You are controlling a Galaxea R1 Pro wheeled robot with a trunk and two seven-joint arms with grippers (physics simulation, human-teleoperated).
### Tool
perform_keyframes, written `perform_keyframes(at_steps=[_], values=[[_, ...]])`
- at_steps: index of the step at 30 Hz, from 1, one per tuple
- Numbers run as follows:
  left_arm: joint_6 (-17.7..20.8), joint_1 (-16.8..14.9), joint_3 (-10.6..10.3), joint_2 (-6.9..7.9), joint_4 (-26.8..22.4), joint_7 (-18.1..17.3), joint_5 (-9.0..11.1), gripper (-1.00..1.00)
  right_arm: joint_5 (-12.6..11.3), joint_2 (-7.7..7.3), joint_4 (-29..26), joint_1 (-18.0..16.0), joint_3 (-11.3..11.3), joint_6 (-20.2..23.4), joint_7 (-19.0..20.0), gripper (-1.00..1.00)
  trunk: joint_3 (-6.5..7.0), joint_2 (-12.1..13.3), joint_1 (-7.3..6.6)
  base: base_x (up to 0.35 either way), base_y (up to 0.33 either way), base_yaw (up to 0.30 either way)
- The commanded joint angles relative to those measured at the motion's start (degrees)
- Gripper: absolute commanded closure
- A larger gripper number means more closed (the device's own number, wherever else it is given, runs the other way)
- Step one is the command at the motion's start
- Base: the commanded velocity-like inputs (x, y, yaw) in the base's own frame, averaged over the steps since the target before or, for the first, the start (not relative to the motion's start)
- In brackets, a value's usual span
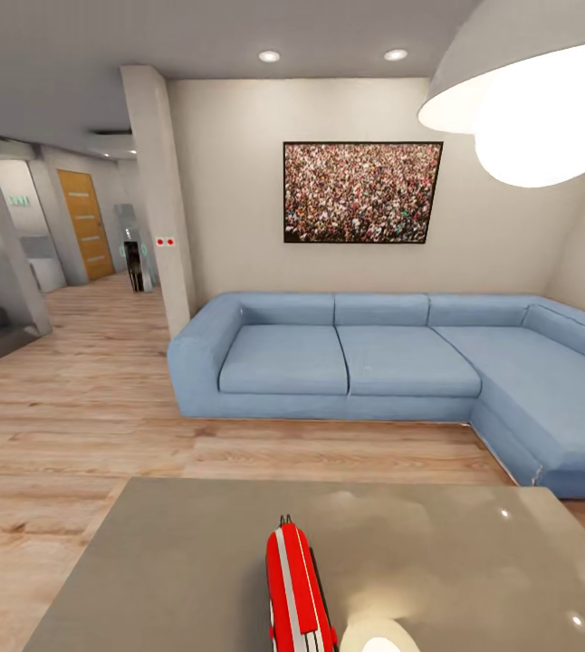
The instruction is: Turn on the radio receiver that's on the table in the living room.
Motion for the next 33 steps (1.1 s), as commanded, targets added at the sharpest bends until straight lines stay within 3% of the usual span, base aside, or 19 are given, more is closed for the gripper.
perform_keyframes(at_steps=[1,33], values=[[0.0,-0.02,0.0,0.0,0.0,0.0,0.0,-1.0,0.0,0.0,0.0,0.0,0.0,0.0,0.0,-1.0,0.19,0.42,-0.23,0.0,0.0,0.0],[0.0,-0.03,0.0,0.0,0.0,0.0,0.0,-1.0,0.0,0.09,0.0,0.0,0.0,0.0,0.0,-1.0,5.93,13.25,-7.26,0.0,0.0,0.0]])
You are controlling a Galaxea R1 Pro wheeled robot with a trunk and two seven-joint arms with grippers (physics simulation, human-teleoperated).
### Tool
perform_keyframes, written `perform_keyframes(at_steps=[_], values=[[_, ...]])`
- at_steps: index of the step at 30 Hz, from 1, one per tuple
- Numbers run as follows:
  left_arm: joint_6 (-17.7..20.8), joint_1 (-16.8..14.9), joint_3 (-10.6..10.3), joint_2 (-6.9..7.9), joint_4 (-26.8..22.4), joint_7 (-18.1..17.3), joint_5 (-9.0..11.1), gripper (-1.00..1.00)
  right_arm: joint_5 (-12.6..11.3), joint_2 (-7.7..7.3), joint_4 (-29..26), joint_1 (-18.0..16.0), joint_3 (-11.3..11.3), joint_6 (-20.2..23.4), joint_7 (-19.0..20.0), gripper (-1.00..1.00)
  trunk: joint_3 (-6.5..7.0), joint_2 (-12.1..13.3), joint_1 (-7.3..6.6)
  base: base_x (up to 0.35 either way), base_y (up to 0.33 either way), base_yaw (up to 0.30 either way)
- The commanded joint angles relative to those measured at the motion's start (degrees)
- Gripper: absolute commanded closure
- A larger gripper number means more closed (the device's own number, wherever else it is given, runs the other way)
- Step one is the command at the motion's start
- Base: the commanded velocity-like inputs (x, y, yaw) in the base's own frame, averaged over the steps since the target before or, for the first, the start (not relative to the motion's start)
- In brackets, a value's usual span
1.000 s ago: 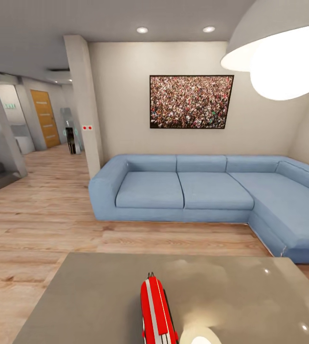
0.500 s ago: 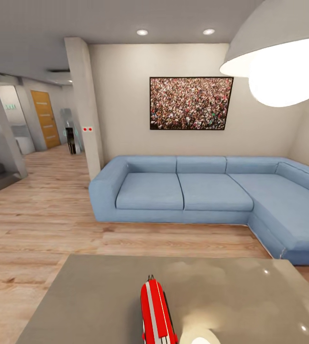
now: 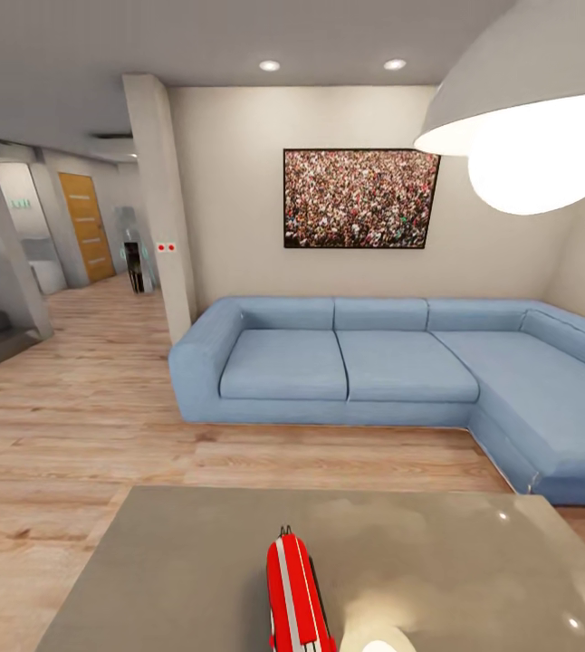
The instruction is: Turn on the radio receiver that's on the table in the living room.
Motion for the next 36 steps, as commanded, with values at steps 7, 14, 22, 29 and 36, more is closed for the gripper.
perform_keyframes(at_steps=[7,14,22,29,36], values=[[0.0,-0.01,0.0,0.0,0.0,0.0,0.0,-1.0,0.0,0.04,0.0,0.0,0.0,0.04,0.0,-1.0,1.25,2.82,-1.54,0.0,0.0,0.0],[0.0,0.0,0.0,0.0,0.0,0.0,0.0,-1.0,0.08,-0.07,0.0,0.0,0.08,-0.68,0.0,-1.0,1.12,3.62,-1.98,0.0,0.0,0.0],[0.0,0.02,0.0,0.0,0.0,0.06,0.0,-1.0,0.02,-0.09,0.0,0.0,0.0,-0.87,0.0,-1.0,0.4,3.62,-1.98,0.0,0.0,0.0],[0.0,0.01,0.01,0.06,0.0,0.03,0.0,-1.0,0.01,-0.09,0.0,0.0,0.0,-0.88,0.0,-1.0,-0.24,3.62,-1.98,0.0,0.0,0.0],[0.0,0.02,0.0,0.01,0.0,0.0,0.0,-1.0,0.0,-0.09,0.0,0.0,0.0,-0.88,0.0,-1.0,0.19,6.03,-3.3,0.0,0.0,0.0]])
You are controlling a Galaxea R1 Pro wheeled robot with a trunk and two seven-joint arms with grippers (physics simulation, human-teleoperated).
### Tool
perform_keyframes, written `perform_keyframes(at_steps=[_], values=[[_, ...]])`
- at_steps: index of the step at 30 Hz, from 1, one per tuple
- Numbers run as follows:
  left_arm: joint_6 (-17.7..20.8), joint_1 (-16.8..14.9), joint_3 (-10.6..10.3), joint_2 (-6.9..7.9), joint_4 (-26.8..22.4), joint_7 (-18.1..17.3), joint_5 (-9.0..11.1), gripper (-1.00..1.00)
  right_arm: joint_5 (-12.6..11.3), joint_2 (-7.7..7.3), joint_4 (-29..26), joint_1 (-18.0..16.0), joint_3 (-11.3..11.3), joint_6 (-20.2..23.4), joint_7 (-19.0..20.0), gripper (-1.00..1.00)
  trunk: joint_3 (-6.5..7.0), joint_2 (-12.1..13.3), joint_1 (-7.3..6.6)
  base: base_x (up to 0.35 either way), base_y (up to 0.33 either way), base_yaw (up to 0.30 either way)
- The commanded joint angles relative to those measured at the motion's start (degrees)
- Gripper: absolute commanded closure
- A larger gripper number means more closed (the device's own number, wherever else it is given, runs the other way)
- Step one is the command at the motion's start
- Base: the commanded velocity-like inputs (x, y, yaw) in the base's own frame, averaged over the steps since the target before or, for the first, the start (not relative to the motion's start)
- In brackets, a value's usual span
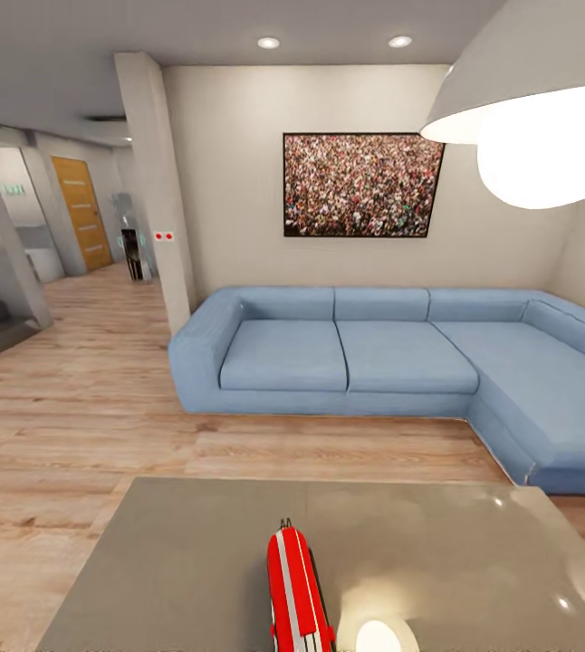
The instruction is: Turn on the radio receiver that's on the table in the living room.
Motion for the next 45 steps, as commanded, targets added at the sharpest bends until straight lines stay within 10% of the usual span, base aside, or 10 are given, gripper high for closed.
perform_keyframes(at_steps=[1,45], values=[[0.0,-0.01,0.0,0.0,0.0,0.0,0.0,-1.0,0.0,0.0,0.0,0.0,0.0,0.0,0.0,-1.0,0.09,0.41,-0.23,0.0,0.0,0.0],[0.0,-0.02,0.0,0.08,0.0,0.09,0.0,-1.0,-0.09,0.0,0.0,0.0,-0.09,0.01,-0.09,-1.0,-2.89,2.82,-1.55,0.0,0.0,0.0]])
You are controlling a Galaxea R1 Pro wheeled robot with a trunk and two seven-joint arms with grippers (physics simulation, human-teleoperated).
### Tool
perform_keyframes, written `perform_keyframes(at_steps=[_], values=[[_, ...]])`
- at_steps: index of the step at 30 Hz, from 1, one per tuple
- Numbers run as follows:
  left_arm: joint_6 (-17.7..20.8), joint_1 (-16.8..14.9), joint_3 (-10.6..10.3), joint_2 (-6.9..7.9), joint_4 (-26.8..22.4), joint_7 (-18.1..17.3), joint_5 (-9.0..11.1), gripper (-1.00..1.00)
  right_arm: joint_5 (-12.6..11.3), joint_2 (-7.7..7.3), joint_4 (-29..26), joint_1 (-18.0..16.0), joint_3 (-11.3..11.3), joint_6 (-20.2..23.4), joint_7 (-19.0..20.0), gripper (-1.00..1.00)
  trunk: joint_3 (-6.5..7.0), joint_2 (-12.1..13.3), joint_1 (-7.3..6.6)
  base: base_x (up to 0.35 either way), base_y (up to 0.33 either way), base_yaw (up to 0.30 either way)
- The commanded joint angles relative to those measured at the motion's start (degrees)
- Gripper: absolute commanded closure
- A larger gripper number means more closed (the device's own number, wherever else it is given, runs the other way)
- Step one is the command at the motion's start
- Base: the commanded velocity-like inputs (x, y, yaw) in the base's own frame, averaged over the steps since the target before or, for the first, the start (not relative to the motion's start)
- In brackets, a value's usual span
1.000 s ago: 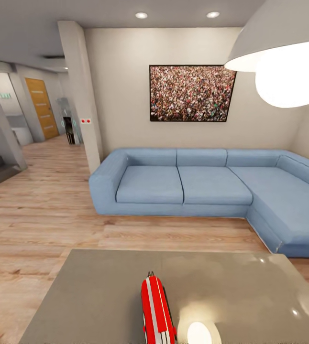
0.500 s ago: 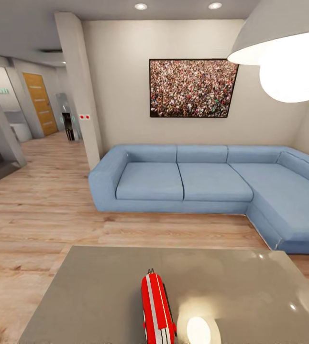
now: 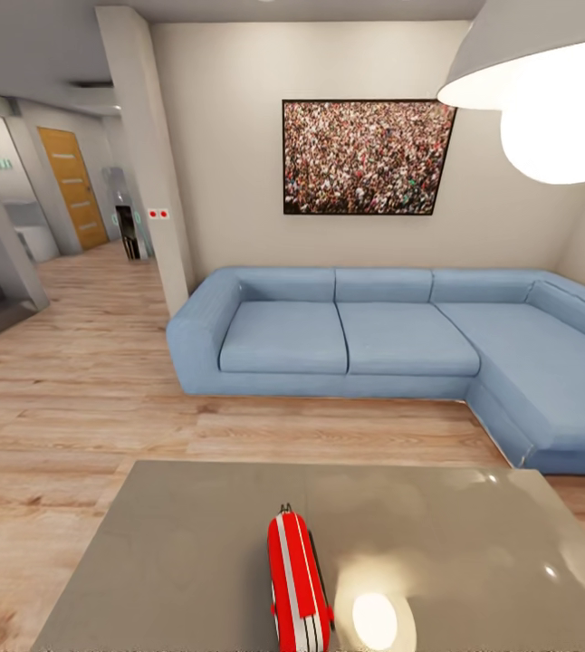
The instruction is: Turn on the radio receiver that's on the table in the living room.
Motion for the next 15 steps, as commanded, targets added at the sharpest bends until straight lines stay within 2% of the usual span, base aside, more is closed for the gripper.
perform_keyframes(at_steps=[1,15], values=[[-0.02,0.01,0.0,0.0,0.0,0.0,0.0,-1.0,0.0,0.0,0.0,0.0,0.0,0.0,0.0,-1.0,-0.1,0.0,0.0,0.0,0.0,0.0],[-0.01,0.0,0.0,-0.08,0.0,0.0,0.0,-1.0,0.0,0.0,0.0,0.0,0.0,0.0,0.0,-1.0,-1.39,0.0,0.0,0.0,0.0,0.0]])
